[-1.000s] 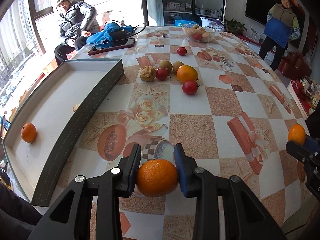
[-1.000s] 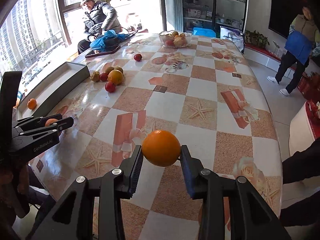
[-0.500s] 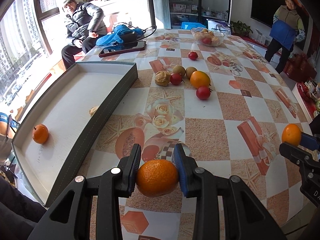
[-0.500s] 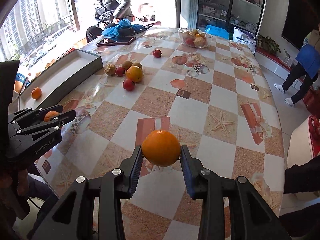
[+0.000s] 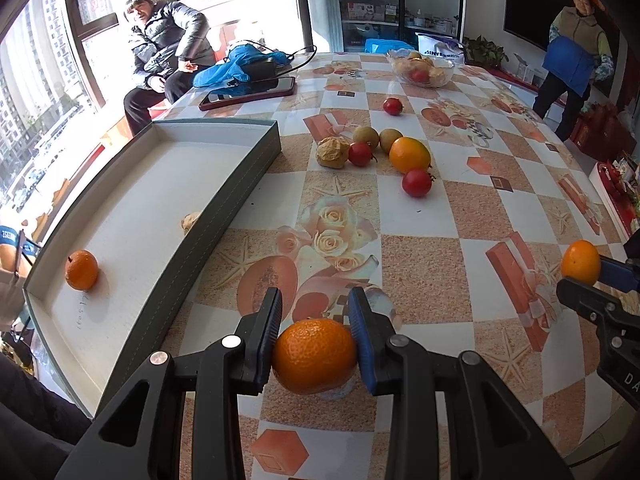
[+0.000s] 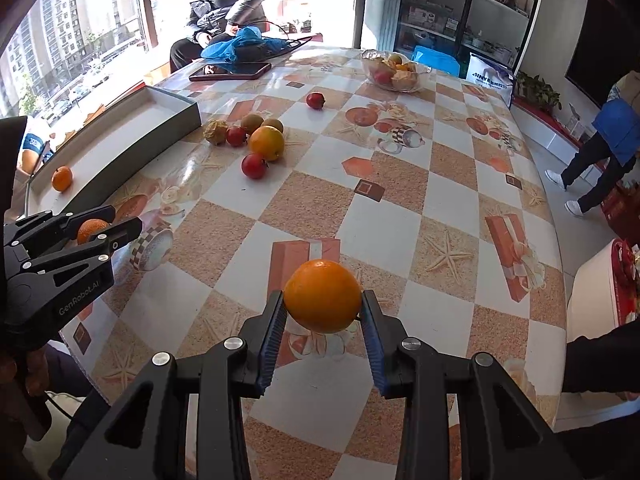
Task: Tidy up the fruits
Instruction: 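Open the left gripper over the white tray while the right gripper drops its orange there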
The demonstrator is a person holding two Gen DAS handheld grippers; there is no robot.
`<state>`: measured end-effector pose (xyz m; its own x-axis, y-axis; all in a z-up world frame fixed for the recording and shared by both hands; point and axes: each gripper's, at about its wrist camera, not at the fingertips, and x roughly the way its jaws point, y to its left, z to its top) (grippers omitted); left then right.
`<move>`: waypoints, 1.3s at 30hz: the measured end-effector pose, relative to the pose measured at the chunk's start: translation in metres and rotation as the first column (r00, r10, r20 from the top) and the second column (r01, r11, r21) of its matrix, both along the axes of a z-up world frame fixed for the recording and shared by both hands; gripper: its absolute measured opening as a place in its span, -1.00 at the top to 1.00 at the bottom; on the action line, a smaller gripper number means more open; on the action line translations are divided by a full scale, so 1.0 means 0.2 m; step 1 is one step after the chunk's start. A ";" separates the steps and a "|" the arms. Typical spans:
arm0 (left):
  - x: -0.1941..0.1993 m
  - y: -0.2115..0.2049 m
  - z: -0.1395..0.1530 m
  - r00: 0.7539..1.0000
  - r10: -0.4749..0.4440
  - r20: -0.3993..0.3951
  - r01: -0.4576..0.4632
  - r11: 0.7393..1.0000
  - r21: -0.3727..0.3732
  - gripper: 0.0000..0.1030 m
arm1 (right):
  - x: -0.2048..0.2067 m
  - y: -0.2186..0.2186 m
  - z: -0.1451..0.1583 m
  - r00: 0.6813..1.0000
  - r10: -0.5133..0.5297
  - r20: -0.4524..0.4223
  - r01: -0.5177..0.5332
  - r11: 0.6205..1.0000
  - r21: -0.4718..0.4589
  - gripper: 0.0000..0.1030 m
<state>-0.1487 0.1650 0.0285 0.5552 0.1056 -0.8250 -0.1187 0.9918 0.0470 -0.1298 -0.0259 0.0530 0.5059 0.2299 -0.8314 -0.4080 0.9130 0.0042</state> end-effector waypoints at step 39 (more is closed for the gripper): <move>0.22 1.00 0.20 0.939 0.344 0.004 -0.344 0.939 0.030 0.27 | 0.44 0.98 0.31 0.953 0.289 -0.087 -0.265 0.939 0.221 0.24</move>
